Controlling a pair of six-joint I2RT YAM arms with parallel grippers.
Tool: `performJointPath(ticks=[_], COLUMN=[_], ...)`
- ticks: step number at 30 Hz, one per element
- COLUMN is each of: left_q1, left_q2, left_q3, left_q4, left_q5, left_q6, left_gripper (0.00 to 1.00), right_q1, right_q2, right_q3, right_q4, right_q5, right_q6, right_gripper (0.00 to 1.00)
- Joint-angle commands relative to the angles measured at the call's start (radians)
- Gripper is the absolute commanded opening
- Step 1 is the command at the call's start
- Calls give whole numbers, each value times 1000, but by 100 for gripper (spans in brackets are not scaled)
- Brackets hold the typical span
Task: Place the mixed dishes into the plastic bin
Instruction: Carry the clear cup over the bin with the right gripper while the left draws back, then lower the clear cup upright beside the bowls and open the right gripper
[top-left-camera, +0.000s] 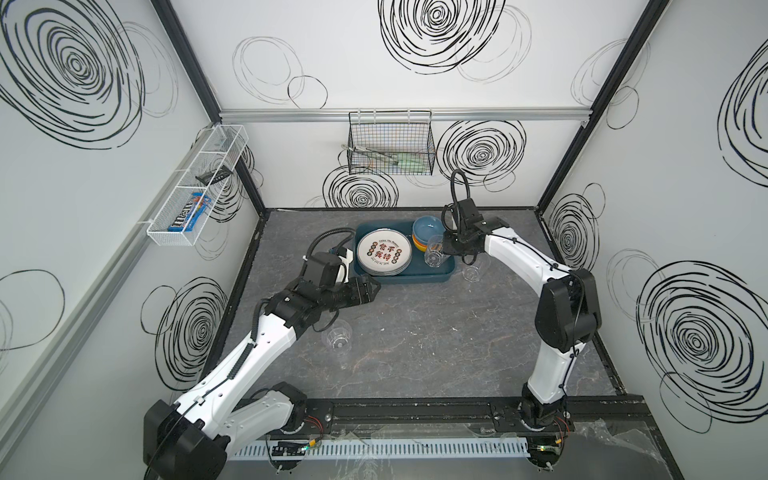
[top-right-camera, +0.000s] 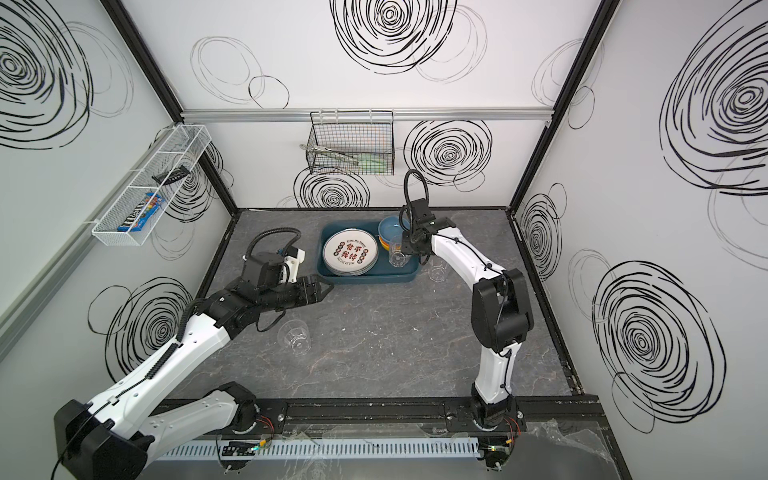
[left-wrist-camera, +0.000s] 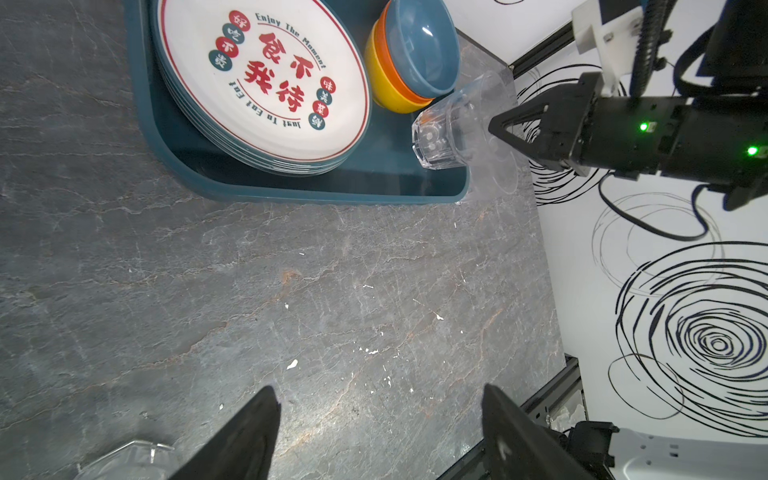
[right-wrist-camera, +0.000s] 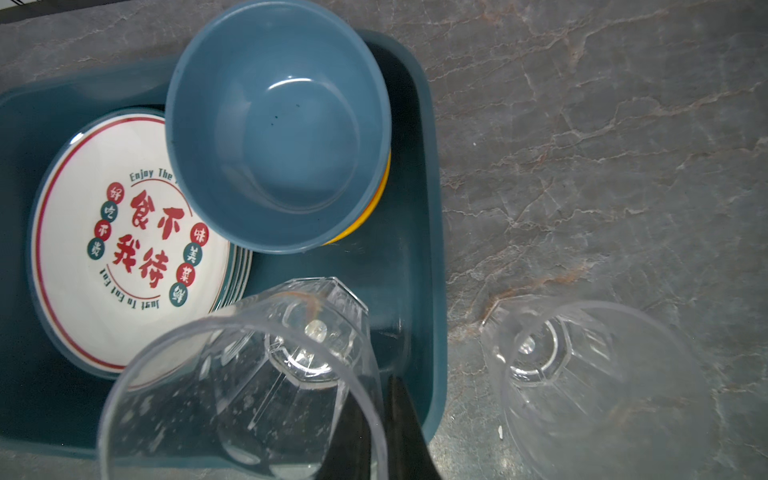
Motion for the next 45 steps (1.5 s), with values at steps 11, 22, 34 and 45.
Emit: performJointPath(ticks=[11, 22, 34, 45], left_q1=[27, 38, 46, 51], left_q2=[-32, -49, -57, -68], left_q3=[-43, -63, -79, -91], left_q4=[44, 45, 49, 48], left_q5=[19, 24, 28, 27], left_q6=[-12, -14, -18, -23], left_gripper=[80, 80, 81, 81], right_q1=[-6, -4, 0, 6], right_q2=[49, 80, 109, 119], right_q3=[1, -9, -14, -4], right_q4=[-6, 8, 13, 10], right_q5=[-8, -11, -14, -14], right_q6=[31, 36, 37, 37], right_gripper=[1, 2, 6, 16])
